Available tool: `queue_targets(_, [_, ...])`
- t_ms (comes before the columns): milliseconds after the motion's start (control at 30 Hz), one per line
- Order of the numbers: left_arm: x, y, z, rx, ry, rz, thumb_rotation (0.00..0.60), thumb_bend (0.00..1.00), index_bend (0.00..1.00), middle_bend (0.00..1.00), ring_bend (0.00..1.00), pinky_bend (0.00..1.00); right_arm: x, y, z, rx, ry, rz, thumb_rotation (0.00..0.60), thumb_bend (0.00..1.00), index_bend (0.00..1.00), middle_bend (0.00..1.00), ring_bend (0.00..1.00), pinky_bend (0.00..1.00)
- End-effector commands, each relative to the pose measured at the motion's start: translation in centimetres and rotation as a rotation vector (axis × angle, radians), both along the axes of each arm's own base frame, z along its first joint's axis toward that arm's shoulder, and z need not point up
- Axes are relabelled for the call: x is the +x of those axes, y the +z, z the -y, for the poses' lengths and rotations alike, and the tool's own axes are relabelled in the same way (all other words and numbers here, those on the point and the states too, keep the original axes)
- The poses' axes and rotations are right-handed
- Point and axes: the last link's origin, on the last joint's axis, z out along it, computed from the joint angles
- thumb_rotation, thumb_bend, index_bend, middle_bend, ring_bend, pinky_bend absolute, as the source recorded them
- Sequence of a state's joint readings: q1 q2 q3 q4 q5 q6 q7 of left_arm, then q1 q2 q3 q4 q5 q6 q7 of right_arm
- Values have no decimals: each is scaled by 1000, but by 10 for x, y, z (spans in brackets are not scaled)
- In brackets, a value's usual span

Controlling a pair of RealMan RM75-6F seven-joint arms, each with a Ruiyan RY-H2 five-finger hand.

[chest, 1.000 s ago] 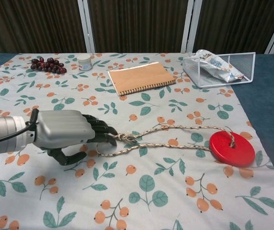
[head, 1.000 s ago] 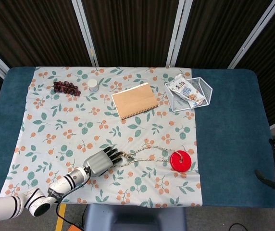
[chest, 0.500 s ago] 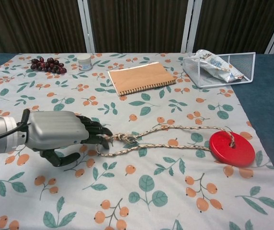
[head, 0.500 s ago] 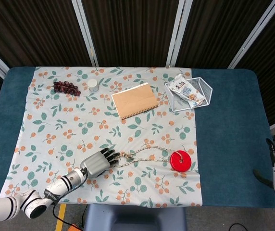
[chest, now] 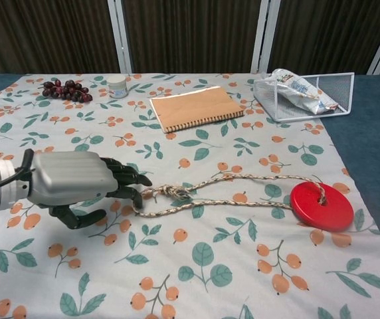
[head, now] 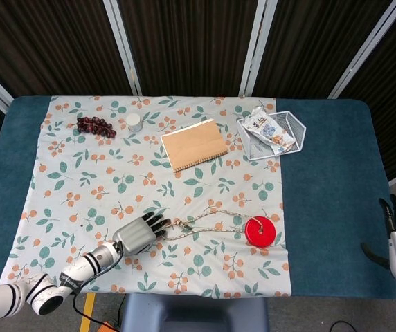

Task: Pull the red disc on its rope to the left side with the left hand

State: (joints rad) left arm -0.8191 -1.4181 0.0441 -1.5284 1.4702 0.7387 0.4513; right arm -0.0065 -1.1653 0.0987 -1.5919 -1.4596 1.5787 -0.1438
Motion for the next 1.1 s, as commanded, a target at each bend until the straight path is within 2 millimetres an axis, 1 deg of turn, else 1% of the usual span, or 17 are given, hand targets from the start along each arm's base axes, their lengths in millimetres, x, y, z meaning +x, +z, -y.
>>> queue_targets(33, [1, 3, 0, 4, -1, 2, 600, 640, 712, 0, 0, 155, 0, -1, 0, 2, 0, 0, 600, 289, 0, 0, 0, 0])
queue_targets(233, [0, 4, 1, 4, -5, -6, 600, 647, 743, 0, 0, 160, 0, -2, 1, 5, 0, -3, 600, 289, 0, 0, 0, 0])
queue_targets(367, [-1, 4, 1, 4, -1, -10, 600, 713, 765, 0, 0, 172, 1, -2, 2, 6, 1, -3, 600, 289, 0, 0, 0, 0])
queue_targets(433, [-2, 6, 0, 15, -10, -20, 600, 729, 773, 0, 0, 179, 1, -2, 2, 8, -1, -5, 600, 289, 0, 0, 0, 0])
queue_targets(567, [-2, 7, -1, 20, -5, -28, 600, 732, 767, 0, 0, 182, 1, -3, 3, 11, -1, -4, 600, 289, 0, 0, 0, 0])
queue_targets(633, [-1, 8, -2, 25, -3, -27, 600, 738, 780, 7, 0, 184, 1, -3, 3, 13, -2, -3, 600, 289, 0, 0, 0, 0])
queue_targets(700, [-1, 10, -3, 31, 3, -21, 600, 769, 807, 35, 0, 190, 1, -4, 3, 15, -3, -2, 600, 290, 0, 0, 0, 0])
queue_targets(867, [-1, 17, -11, 76, 33, 16, 600, 874, 896, 151, 0, 228, -1, -3, 4, 14, -8, 2, 600, 290, 0, 0, 0, 0])
queue_targets(1000, [-10, 31, -20, 122, 63, 25, 600, 878, 911, 194, 7, 242, -3, -1, 3, 5, -10, 4, 600, 289, 0, 0, 0, 0])
queue_targets(1100, [-24, 46, -26, 167, 102, 26, 600, 878, 920, 208, 14, 249, -3, 1, 3, -2, -12, 6, 600, 289, 0, 0, 0, 0])
